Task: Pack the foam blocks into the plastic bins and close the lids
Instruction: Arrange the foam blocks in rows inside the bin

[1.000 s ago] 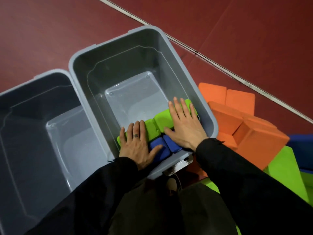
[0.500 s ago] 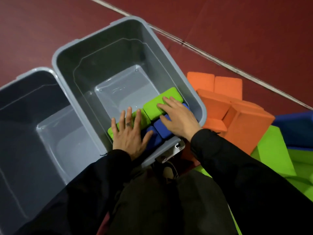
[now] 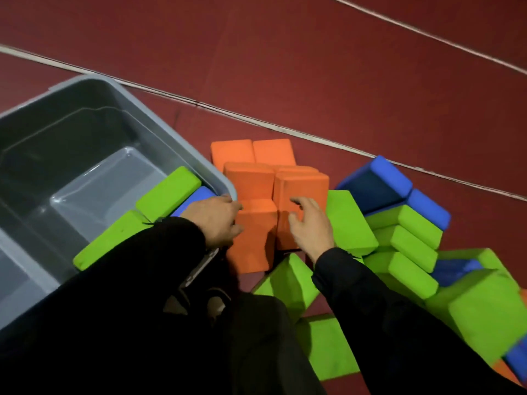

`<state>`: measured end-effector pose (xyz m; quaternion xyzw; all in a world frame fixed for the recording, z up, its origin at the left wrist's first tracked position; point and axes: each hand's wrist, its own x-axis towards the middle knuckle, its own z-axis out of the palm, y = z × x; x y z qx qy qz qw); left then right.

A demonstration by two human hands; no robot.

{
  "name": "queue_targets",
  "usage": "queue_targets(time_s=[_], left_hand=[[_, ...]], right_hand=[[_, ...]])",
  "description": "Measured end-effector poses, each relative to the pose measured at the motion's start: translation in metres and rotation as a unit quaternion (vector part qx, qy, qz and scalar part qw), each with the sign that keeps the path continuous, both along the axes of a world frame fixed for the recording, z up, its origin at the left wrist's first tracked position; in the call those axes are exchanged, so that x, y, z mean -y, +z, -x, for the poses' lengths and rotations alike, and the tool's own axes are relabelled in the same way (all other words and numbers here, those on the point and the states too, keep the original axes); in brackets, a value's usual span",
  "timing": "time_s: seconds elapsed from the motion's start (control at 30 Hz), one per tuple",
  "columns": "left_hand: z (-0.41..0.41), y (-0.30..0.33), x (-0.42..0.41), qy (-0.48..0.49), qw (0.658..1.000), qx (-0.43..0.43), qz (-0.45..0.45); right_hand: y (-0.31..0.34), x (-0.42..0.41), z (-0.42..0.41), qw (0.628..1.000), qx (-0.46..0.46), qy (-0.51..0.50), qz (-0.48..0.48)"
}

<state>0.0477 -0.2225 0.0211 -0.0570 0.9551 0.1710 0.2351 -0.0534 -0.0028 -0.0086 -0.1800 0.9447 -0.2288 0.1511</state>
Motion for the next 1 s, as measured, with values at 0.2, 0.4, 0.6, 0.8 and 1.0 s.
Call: queue_targets(time_s=[0.2, 0.4, 0.6, 0.8, 1.0], left_hand=[[0.032, -0.043, -0.066, -0.034, 0.998, -0.005, 0.049], [0.029, -0.089, -0.087, 0.053, 0.994, 0.057, 0.075], [0.014, -0.094, -0.096, 0.068, 0.988, -0.007, 0.135], [-0.002, -0.079, -0.093, 0.054, 0.995, 0.039, 0.068], [-0.009, -0.022, -0.094, 0.091, 0.993, -0.014, 0.070]], right_hand=[[-0.019, -0.019, 0.045, 0.988, -0.040, 0.041, -0.145], [-0.041, -0.005, 0.080, 0.964, -0.031, 0.152, -0.217], [-0.032, -0.028, 0.066, 0.919, -0.222, 0.224, -0.237], [-0.006, -0.037, 0.063, 0.913, -0.154, 0.308, -0.216], [0.062, -0.064, 0.061, 0.924, -0.199, 0.256, -0.202]])
